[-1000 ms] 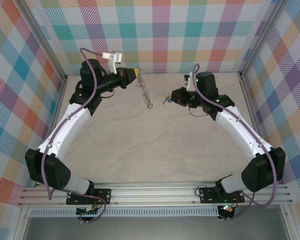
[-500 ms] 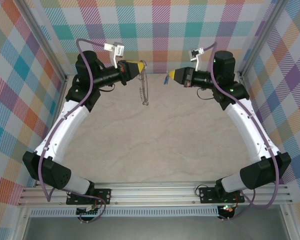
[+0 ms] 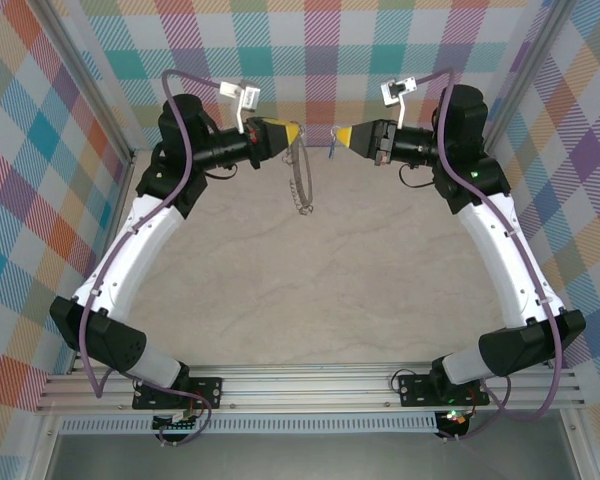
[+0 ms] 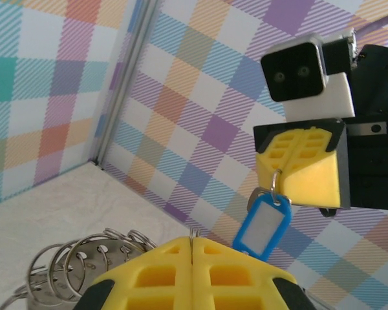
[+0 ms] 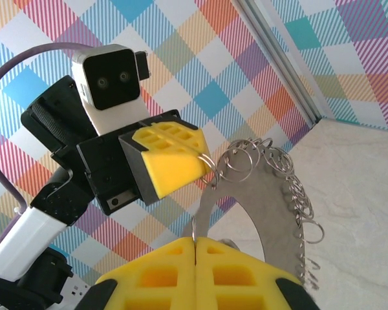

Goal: Put the keys on the keyring

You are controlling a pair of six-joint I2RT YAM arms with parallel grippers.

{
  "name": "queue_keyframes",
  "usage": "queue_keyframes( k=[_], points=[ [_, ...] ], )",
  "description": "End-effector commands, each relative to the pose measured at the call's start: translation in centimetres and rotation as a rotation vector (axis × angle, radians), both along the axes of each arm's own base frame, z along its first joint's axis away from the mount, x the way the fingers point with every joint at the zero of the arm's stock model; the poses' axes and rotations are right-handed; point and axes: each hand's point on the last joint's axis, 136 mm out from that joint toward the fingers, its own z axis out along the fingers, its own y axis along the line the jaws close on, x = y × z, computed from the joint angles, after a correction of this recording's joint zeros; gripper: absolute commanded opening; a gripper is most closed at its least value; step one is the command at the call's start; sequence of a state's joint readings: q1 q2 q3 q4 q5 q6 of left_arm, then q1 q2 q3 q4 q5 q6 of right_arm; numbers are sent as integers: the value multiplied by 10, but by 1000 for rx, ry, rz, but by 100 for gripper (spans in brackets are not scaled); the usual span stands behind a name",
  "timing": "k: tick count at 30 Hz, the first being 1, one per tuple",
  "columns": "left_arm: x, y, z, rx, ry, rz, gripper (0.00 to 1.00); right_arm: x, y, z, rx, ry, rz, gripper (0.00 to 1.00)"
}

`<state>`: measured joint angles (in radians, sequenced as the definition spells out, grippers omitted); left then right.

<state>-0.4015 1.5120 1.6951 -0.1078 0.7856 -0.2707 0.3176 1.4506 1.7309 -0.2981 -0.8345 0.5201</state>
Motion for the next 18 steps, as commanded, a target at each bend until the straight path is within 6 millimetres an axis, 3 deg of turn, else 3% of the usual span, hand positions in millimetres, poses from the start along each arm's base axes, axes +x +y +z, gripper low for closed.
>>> queue_keyframes(
  k=[1, 8, 18],
  points=[
    [-21, -7, 29, -20, -97, -63, 0, -2, -1, 14, 26, -31, -8, 0],
    [-32, -14, 36, -2, -148, -92, 0, -1, -5, 13, 18, -22, -53, 0],
    [-41, -14, 57, 17, -297, -67, 0, -10, -4, 29, 30, -68, -54, 0]
  ],
)
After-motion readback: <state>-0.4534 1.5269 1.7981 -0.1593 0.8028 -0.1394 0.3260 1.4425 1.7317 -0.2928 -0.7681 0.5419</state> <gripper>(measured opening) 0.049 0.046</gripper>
